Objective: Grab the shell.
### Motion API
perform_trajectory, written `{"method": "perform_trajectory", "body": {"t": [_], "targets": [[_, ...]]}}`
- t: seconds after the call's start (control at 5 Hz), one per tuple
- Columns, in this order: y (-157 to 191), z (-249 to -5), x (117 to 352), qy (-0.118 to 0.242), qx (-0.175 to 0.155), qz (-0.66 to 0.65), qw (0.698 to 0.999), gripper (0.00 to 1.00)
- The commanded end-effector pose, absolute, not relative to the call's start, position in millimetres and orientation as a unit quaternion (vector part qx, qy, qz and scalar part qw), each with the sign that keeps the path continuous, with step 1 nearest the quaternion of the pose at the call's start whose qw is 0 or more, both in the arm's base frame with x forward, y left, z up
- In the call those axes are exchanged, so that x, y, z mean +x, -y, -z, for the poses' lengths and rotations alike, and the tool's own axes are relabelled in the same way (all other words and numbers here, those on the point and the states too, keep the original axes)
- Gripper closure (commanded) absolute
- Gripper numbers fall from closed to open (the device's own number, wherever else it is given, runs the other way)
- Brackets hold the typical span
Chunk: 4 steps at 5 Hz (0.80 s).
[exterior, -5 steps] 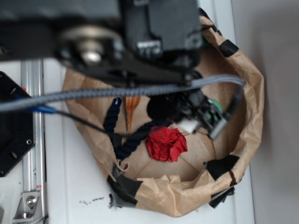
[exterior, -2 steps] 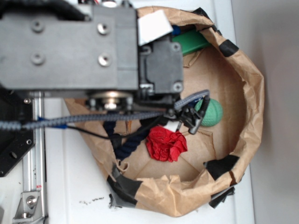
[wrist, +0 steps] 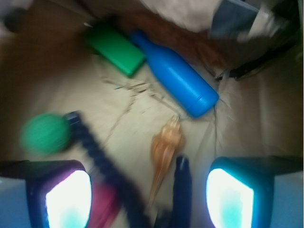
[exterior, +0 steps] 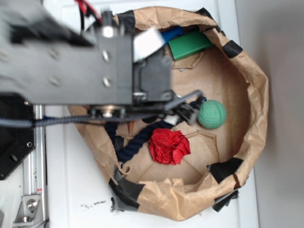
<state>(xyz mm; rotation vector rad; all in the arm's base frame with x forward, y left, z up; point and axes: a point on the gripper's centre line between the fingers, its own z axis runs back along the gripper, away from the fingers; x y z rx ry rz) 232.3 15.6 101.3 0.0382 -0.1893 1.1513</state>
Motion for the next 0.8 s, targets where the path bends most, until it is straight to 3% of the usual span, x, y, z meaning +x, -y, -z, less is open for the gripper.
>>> {"method": "perform_trajectory", "body": {"t": [0.0,0.2,0.4,0.6], "targets": [[-47,-45,217,0.067,0.034,-0.581,0.81,0.0],[-46,-45,202,0.051,0.033,-0.578,0.814,0.0],[-46,-50,193,0.059,0.023,-0.575,0.816,0.0],[-49,-37,201,0.071,0.015,-0.573,0.816,0.0]]}}
